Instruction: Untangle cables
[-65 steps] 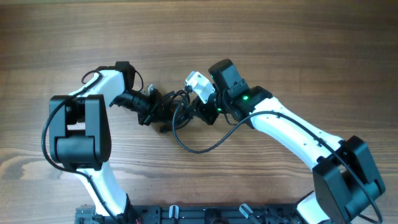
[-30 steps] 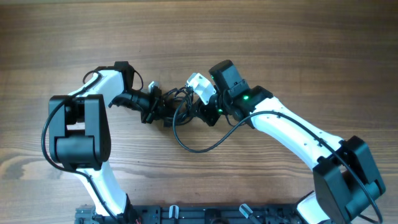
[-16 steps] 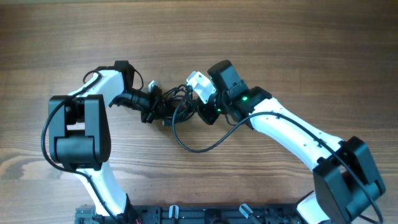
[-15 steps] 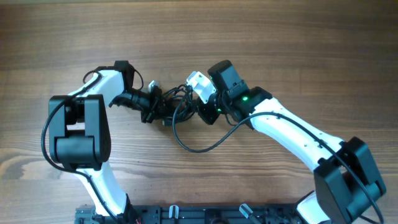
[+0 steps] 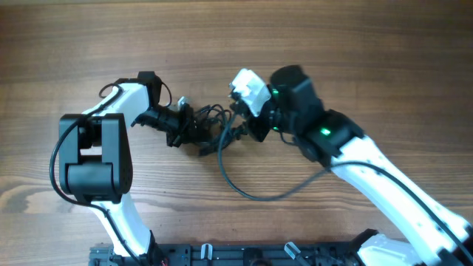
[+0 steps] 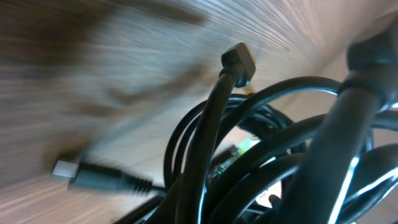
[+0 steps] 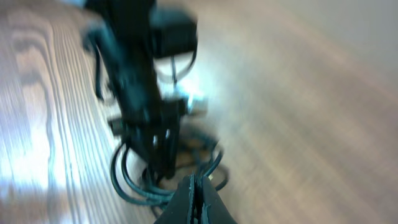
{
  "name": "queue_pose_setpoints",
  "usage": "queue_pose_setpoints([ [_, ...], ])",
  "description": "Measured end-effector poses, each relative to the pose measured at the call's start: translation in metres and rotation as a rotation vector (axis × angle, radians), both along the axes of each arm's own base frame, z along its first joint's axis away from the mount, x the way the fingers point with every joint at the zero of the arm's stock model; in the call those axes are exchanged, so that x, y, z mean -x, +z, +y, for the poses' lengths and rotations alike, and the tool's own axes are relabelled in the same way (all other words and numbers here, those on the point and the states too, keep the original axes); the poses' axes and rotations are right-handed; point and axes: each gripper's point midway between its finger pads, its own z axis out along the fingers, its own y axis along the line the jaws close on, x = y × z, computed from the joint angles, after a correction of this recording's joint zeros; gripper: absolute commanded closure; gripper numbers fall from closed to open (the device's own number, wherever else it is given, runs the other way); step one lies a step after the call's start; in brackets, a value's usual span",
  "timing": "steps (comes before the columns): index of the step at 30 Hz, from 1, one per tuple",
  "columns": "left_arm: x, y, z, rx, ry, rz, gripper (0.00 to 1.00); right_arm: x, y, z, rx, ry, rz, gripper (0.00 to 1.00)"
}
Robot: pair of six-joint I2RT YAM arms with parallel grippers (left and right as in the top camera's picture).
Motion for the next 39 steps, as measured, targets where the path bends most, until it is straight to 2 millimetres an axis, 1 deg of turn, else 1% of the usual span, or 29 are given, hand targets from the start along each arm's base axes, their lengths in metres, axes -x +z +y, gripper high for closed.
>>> queue_pose_setpoints([
  [2, 0.0, -0.003, 0.003, -0.019, -0.003, -0.004, 0.96, -0.002, 0.02, -0.001, -0.024, 0.0, -0.063, 0.96],
  [3, 0.0, -0.004, 0.003, -0.026, -0.005, -0.004, 0.96, -0.003, 0.026, -0.001, -0.029, -0.001, -0.09, 0.96],
  [4, 0.0, -0.004, 0.004, -0.033, -0.007, -0.004, 0.96, -0.005, 0.028, -0.001, -0.025, -0.004, -0.101, 0.96],
  [7, 0.0, -0.005, 0.005, -0.039, -0.008, -0.004, 0.95, -0.004, 0.022, -0.004, -0.001, -0.009, -0.092, 0.96],
  [10, 0.0, -0.005, 0.005, -0.04, -0.008, -0.004, 0.88, -0.002, 0.014, -0.007, 0.011, -0.027, -0.046, 0.96],
  [13, 0.0, -0.006, 0.005, -0.043, -0.011, -0.008, 0.88, 0.001, 0.004, -0.009, -0.005, -0.073, 0.049, 0.91],
  [14, 0.0, -0.006, 0.005, -0.042, -0.011, -0.012, 0.9, 0.002, -0.002, -0.011, -0.008, -0.099, 0.097, 0.9],
  [15, -0.002, -0.006, 0.005, -0.042, -0.011, -0.019, 0.96, 0.003, -0.009, -0.012, -0.015, -0.13, 0.155, 0.85],
  [17, -0.004, -0.007, 0.005, -0.042, -0.01, -0.032, 0.96, 0.005, -0.022, -0.013, -0.028, -0.188, 0.258, 0.66],
  [19, -0.007, -0.007, 0.005, -0.041, -0.012, -0.048, 0.96, 0.009, -0.042, -0.015, -0.044, -0.283, 0.41, 0.56],
  [21, -0.009, -0.007, 0.005, -0.035, -0.011, -0.058, 0.96, 0.013, -0.066, -0.019, -0.047, -0.386, 0.56, 0.39],
  [23, -0.011, -0.006, 0.003, -0.023, -0.008, -0.072, 0.96, 0.02, -0.091, -0.021, -0.037, -0.476, 0.703, 0.34],
  [25, -0.014, -0.003, 0.001, -0.001, -0.004, -0.084, 0.96, 0.024, -0.108, -0.019, -0.042, -0.527, 0.809, 0.31],
  [28, -0.019, 0.002, -0.004, 0.046, 0.006, -0.109, 0.96, 0.033, -0.131, -0.011, -0.068, -0.612, 1.003, 0.3],
  [31, -0.024, 0.008, -0.009, 0.09, 0.013, -0.131, 0.96, 0.038, -0.139, -0.006, -0.105, -0.69, 1.137, 0.3],
  [33, -0.026, 0.01, -0.011, 0.11, 0.016, -0.143, 0.96, 0.037, -0.139, -0.002, -0.141, -0.72, 1.177, 0.32],
  [34, -0.027, 0.012, -0.012, 0.119, 0.017, -0.147, 0.96, 0.032, -0.135, 0.003, -0.185, -0.727, 1.191, 0.33],
  [37, -0.028, 0.014, -0.013, 0.133, 0.02, -0.152, 0.96, 0.018, -0.124, 0.011, -0.276, -0.726, 1.202, 0.34],
  [39, -0.029, 0.015, -0.014, 0.147, 0.023, -0.156, 0.96, 0.004, -0.116, 0.01, -0.348, -0.728, 1.211, 0.34],
])
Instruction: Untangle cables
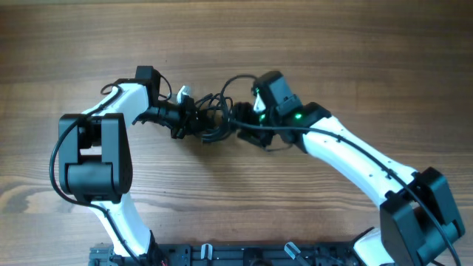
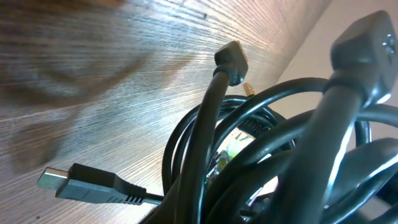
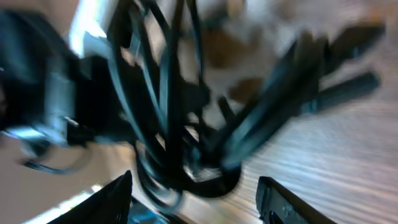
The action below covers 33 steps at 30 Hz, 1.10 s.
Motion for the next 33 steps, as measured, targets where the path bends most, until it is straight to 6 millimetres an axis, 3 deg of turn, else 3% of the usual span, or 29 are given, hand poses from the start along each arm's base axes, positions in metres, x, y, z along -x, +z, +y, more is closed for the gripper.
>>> queue_pose_setpoints([
  [8, -0.019, 0.025, 0.012, 0.162, 0.083, -0.049, 0.96, -0.044, 0.013, -0.043, -0.098, -0.166, 0.041, 0.37],
  [17, -0.017, 0.042, -0.001, 0.267, 0.067, -0.05, 0.96, -0.052, 0.035, -0.024, -0.207, -0.152, 0.003, 0.44],
  [33, -0.016, 0.049, -0.009, 0.312, 0.052, -0.057, 0.96, -0.052, 0.038, -0.021, -0.239, -0.198, 0.06, 0.5],
])
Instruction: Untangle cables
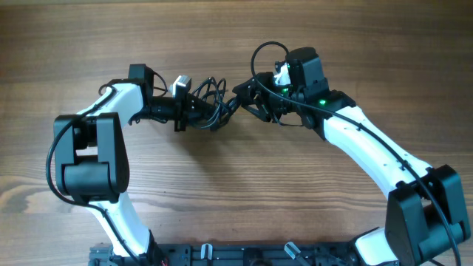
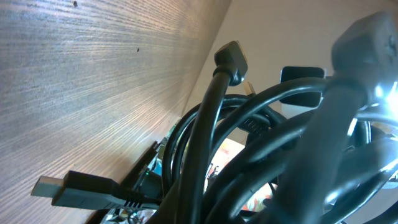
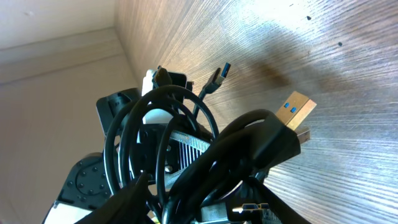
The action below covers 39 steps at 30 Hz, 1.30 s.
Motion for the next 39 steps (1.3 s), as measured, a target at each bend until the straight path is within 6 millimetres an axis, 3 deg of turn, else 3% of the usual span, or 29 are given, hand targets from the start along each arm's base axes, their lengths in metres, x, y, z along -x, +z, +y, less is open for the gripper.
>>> queue_pose_setpoints([
  [6, -0.008, 0.0, 0.0, 0.0, 0.0, -0.074, 0.96, 0.01, 0.001, 0.012, -0.015, 0.018, 0.031, 0.5],
  [10, -0.009, 0.0, 0.0, -0.001, 0.0, -0.081, 0.96, 0.016, 0.001, 0.019, -0.017, 0.031, 0.041, 0.74],
  [11, -0.009, 0.0, 0.0, -0.001, 0.0, -0.081, 0.96, 0.016, 0.001, 0.019, -0.017, 0.03, 0.042, 0.88],
  [12, -0.009, 0.0, 0.0, -0.001, 0.0, -0.081, 0.96, 0.015, 0.001, 0.019, -0.018, 0.028, 0.042, 0.96],
  [15, -0.009, -0.002, 0.001, -0.011, 0.0, -0.081, 0.93, 0.011, -0.001, 0.017, -0.002, 0.011, 0.027, 0.96],
  [17, -0.01, -0.003, 0.001, -0.023, 0.0, -0.084, 0.77, 0.01, -0.002, 0.016, 0.012, 0.006, 0.012, 0.96],
  [19, -0.01, -0.01, 0.002, -0.06, -0.003, -0.088, 0.42, 0.008, -0.004, 0.015, 0.036, 0.003, -0.014, 0.96],
  [21, -0.01, -0.017, 0.004, -0.105, -0.005, -0.089, 0.28, 0.003, -0.007, 0.011, 0.069, -0.007, -0.049, 0.96],
  [23, -0.01, -0.024, 0.006, -0.146, -0.003, -0.082, 0.23, -0.001, -0.009, 0.007, 0.099, -0.013, -0.077, 0.96],
  [28, -0.012, -0.03, 0.009, -0.184, -0.002, -0.099, 0.2, -0.006, -0.012, 0.002, 0.149, -0.006, -0.141, 0.96],
  [32, -0.018, -0.023, 0.006, -0.147, -0.002, -0.16, 0.13, -0.008, -0.013, 0.0, 0.183, 0.009, -0.184, 0.96],
  [36, -0.021, -0.014, 0.003, -0.099, -0.005, -0.203, 0.26, -0.004, -0.021, -0.005, 0.234, 0.049, -0.208, 0.95],
  [39, -0.022, -0.013, 0.004, -0.11, -0.005, -0.213, 0.27, 0.003, -0.03, -0.011, 0.278, 0.076, -0.185, 0.95],
])
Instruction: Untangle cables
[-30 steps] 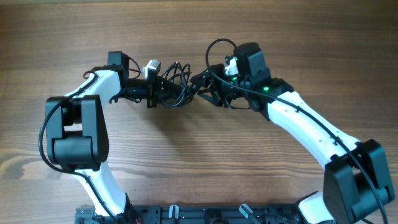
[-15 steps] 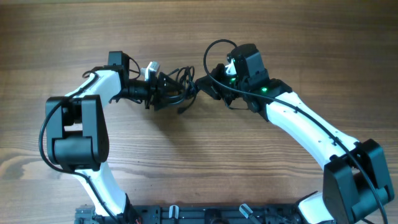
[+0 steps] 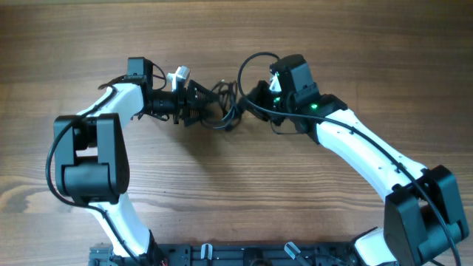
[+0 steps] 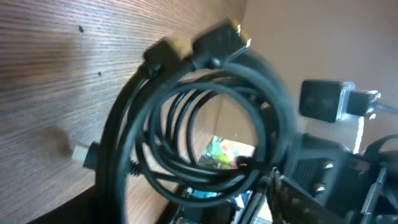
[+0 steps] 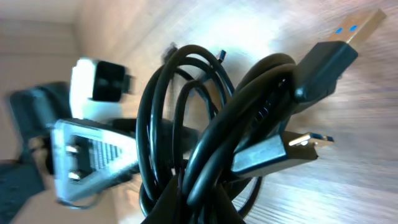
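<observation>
A knot of black cables (image 3: pixel 222 109) hangs between the two grippers above the wooden table, and one loop (image 3: pixel 247 65) stands up behind it. My right gripper (image 3: pixel 253 100) is shut on the bundle (image 5: pixel 205 124). Two blue-tongued USB plugs (image 5: pixel 336 43) (image 5: pixel 280 152) stick out past its closed fingers (image 5: pixel 168 208). My left gripper (image 3: pixel 198 103) is open. Its fingers (image 4: pixel 298 199) stand apart at the bottom of the left wrist view, with the cable loops (image 4: pixel 199 124) between and ahead of them. More plugs (image 4: pixel 217 40) show at the top of the loops.
Bare wood table (image 3: pixel 222 207) lies all around. A black rail (image 3: pixel 244 255) runs along the front edge between the arm bases. Each arm faces the other: the left arm (image 5: pixel 93 155) shows in the right wrist view, the right arm (image 4: pixel 329 102) in the left wrist view.
My left gripper has opened and the cables now sit farther from its camera. Both grippers and the bundle have shifted slightly toward the back of the table. The right gripper still grips the bundle.
The left gripper held the knot while the right gripper was shut beside it and a long cable loop trailed across the table. Then the right gripper stood open at the knot. Then the cables filled its view, the trailing loop gathered up. Now the right holds alone.
</observation>
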{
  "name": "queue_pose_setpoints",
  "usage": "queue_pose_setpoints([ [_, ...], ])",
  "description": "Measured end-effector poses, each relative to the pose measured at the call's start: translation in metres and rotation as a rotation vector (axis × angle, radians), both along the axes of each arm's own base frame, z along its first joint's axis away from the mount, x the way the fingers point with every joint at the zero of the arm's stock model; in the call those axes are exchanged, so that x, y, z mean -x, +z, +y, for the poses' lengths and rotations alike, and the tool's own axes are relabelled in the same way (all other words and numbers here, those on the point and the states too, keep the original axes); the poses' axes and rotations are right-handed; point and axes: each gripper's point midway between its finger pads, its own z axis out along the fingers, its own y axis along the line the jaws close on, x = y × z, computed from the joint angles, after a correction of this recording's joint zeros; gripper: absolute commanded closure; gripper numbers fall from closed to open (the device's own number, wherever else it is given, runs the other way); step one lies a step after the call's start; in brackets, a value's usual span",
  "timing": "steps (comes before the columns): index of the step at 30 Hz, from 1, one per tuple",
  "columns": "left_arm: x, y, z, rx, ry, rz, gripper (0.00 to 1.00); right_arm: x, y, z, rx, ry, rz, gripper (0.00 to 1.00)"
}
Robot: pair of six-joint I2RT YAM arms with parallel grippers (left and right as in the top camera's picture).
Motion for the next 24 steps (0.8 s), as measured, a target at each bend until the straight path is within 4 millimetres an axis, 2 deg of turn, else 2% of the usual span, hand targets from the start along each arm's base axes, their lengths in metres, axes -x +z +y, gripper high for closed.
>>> queue_pose_setpoints([
  [3, -0.002, 0.004, 0.003, -0.055, 0.019, -0.012, 0.27, 0.015, -0.017, -0.016, 0.091, 0.027, 0.062, 0.95],
  [4, -0.005, 0.013, 0.007, -0.104, 0.034, -0.051, 0.27, 0.016, -0.018, -0.019, 0.111, 0.031, 0.071, 0.95],
  [7, -0.008, 0.027, 0.016, -0.207, 0.09, -0.078, 0.27, 0.017, -0.013, -0.027, 0.178, 0.052, 0.076, 0.95],
  [9, -0.01, 0.043, 0.025, -0.286, 0.145, -0.107, 0.29, 0.013, -0.004, -0.029, 0.211, 0.065, 0.053, 0.95],
  [12, -0.01, 0.068, 0.039, -0.388, 0.236, -0.154, 0.45, 0.005, 0.011, -0.03, 0.24, 0.082, 0.0, 0.95],
  [15, -0.006, 0.085, 0.045, -0.44, 0.289, -0.179, 0.55, 0.0, 0.015, -0.029, 0.248, 0.097, -0.036, 0.96],
  [16, -0.003, 0.088, 0.043, -0.45, 0.301, -0.168, 0.59, 0.0, 0.016, -0.029, 0.248, 0.107, -0.048, 0.96],
  [19, 0.005, 0.087, 0.035, -0.463, 0.309, -0.107, 0.6, -0.003, 0.02, -0.023, 0.232, 0.14, -0.087, 0.96],
  [22, 0.016, 0.081, 0.018, -0.47, 0.298, -0.031, 0.61, -0.005, 0.024, -0.019, 0.217, 0.165, -0.115, 0.96],
  [24, 0.02, 0.081, 0.006, -0.465, 0.285, -0.009, 0.65, -0.005, 0.026, -0.016, 0.212, 0.174, -0.128, 0.95],
])
